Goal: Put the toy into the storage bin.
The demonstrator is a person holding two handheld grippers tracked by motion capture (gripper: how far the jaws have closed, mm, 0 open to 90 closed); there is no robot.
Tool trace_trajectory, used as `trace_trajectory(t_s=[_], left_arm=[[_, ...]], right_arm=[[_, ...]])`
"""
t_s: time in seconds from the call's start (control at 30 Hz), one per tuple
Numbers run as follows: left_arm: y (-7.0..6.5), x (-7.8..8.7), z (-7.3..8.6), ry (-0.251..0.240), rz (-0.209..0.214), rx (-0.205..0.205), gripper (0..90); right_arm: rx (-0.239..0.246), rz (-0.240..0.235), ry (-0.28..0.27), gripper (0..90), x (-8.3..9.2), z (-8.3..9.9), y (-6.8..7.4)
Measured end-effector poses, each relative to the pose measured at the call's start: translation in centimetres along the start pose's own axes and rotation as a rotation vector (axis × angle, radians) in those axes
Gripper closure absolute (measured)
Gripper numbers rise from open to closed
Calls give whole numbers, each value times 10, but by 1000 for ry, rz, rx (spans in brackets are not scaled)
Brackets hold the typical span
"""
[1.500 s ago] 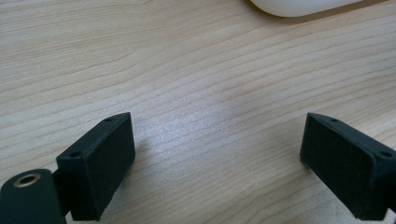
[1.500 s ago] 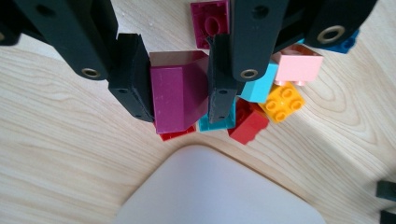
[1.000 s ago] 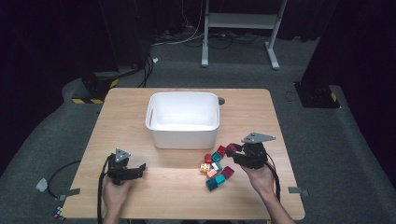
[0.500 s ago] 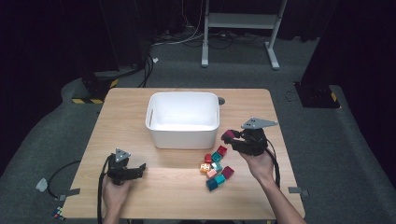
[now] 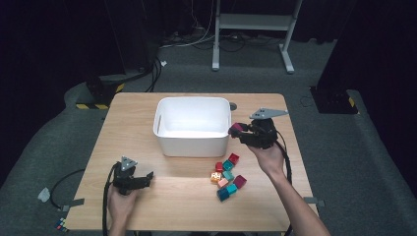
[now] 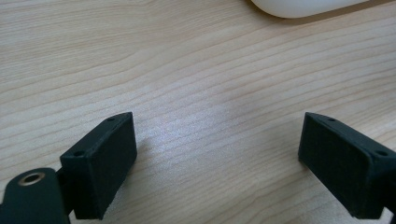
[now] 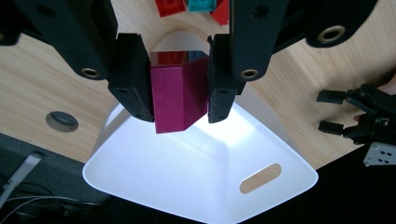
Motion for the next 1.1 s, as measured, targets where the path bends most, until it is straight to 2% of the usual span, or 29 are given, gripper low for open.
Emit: trace_trajectory(t_s=[0.4,0.47,0.77,1.1], left_arm=[[0,0,0,-1,-2,2,121],[0,0,0,-1,-2,4,125],[0,1,0,-2,-3,6,130],[0,1,0,-5,-3,8,132]], right_arm=[[49,-22,25,632,-28,-34,-1],[38,-26,26,632,-37,-42,-5],[25,-28,46,631,-61,-54,-9],[5,-14,76,630,-80,-56,-19]])
Point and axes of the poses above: each handheld gripper's, and its own axes: x roughly backward along the jaws, z roughly out of its underside, y roughly to its left, the point moved 1 cm from there along -x, roughly forward along the jaws, and after that the axes turned 8 degrees about x, right-handed, at the moved point
